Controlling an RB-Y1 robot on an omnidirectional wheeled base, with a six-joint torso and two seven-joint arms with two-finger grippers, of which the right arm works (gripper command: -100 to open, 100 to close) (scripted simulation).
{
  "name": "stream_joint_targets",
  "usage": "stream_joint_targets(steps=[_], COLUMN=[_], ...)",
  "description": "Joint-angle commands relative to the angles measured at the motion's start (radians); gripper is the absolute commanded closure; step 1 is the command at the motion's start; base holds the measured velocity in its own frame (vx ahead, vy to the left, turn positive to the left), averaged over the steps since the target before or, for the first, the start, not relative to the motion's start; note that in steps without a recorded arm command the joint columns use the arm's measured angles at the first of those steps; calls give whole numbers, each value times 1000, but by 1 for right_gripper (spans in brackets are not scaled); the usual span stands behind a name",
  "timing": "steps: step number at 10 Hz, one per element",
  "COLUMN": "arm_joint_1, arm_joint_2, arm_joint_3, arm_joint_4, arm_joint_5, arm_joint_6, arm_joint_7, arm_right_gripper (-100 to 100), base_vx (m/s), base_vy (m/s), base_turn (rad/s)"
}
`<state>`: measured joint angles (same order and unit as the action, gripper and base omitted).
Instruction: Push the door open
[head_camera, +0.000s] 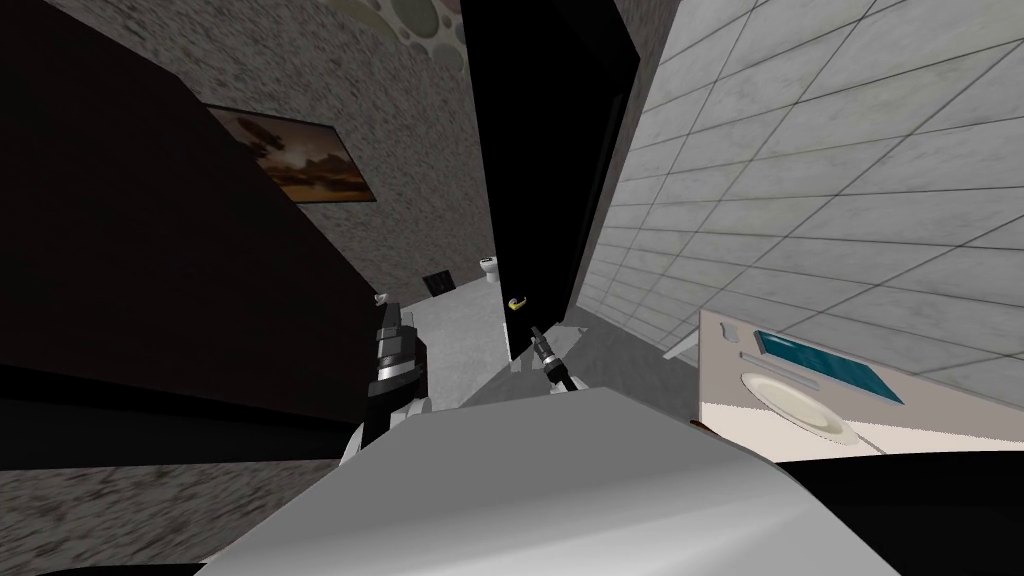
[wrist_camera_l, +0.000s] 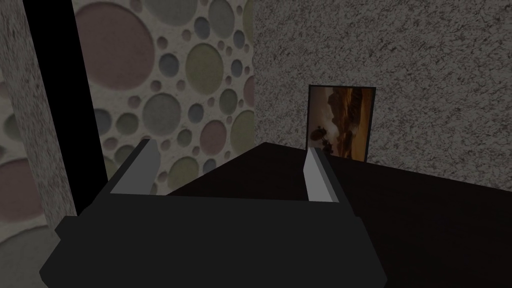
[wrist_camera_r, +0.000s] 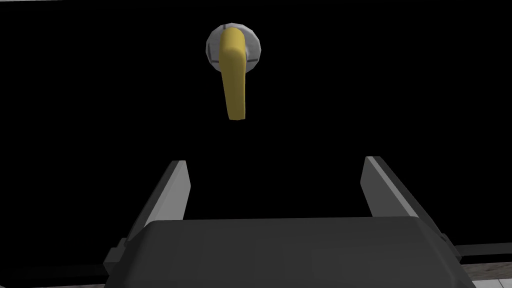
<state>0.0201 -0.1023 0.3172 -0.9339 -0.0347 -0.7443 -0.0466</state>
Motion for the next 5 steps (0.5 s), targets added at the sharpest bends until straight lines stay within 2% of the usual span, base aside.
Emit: stream_joint_targets(steps=[1,4,5], arm_joint_1=[0,-1,-1], arm_joint_2=[0,-2,-3], arm_joint_3=[0,15,20], arm_joint_4=[0,7,9], arm_joint_5=[0,6,8], arm_joint_6=[0,-1,-1], arm_joint_7=[0,-8,-12], arm_right_gripper=[-100,-100,-100], base_vx=[-4,41,97], base_vy=[4,-20,-93], base_turn=[13,8,162])
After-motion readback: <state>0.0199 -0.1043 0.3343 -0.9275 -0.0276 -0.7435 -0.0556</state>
